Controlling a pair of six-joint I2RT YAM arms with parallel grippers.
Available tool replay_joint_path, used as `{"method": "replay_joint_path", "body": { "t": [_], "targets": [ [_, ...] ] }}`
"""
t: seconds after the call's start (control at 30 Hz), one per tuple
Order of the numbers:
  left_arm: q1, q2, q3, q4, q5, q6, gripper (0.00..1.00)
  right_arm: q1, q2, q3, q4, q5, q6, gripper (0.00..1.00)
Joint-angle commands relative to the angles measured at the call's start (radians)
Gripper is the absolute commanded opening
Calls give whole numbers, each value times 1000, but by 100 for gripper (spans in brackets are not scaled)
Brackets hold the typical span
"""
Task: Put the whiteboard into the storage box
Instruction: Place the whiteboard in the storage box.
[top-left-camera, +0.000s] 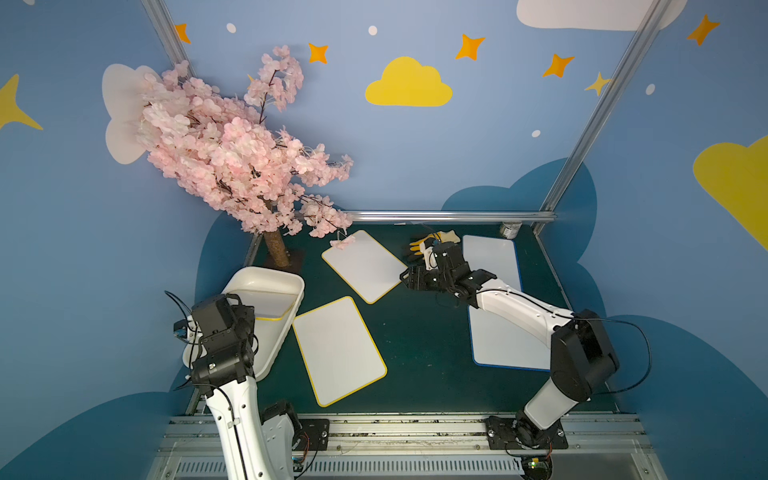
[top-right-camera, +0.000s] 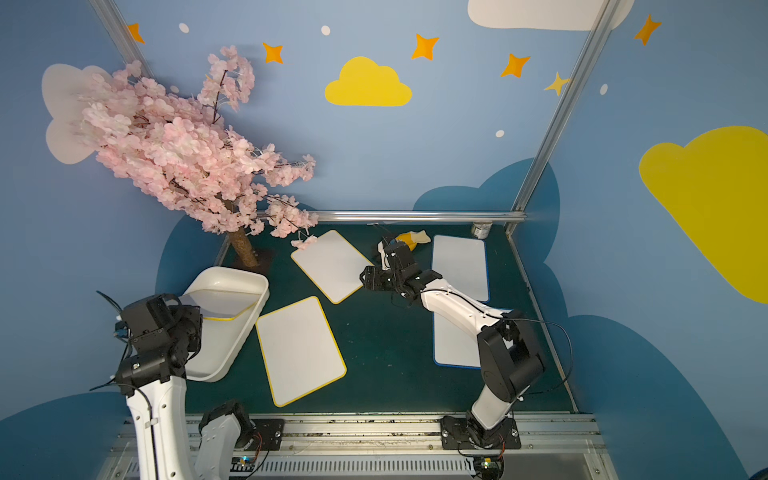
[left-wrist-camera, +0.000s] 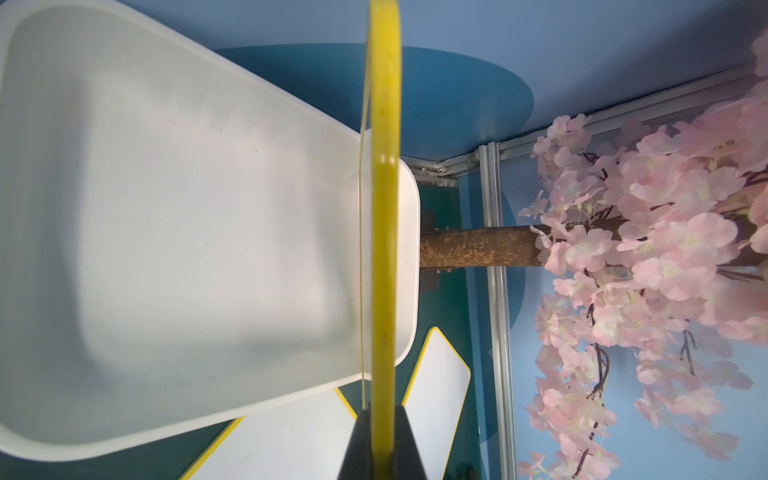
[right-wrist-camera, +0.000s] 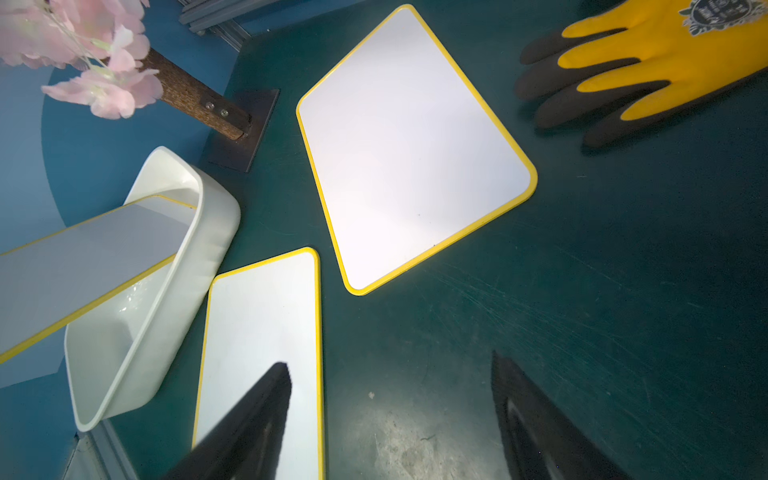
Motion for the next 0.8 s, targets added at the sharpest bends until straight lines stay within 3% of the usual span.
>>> {"method": "replay_joint_path", "body": {
  "t": [0.0, 0.23, 0.47, 0.77],
  "targets": [
    [7, -18, -8, 68, 91, 4, 3, -3, 0, -2, 21, -29, -15, 77],
    [76, -23, -40, 68, 189, 33, 9, -3, -4, 11, 22, -69, -11, 77],
    [182, 5, -46, 43, 354, 111, 23, 3, -20, -17, 52, -105, 11, 77],
    [228, 59, -78, 49, 448, 178, 51, 5, -64, -51, 44, -114, 11, 77]
  ]
}}
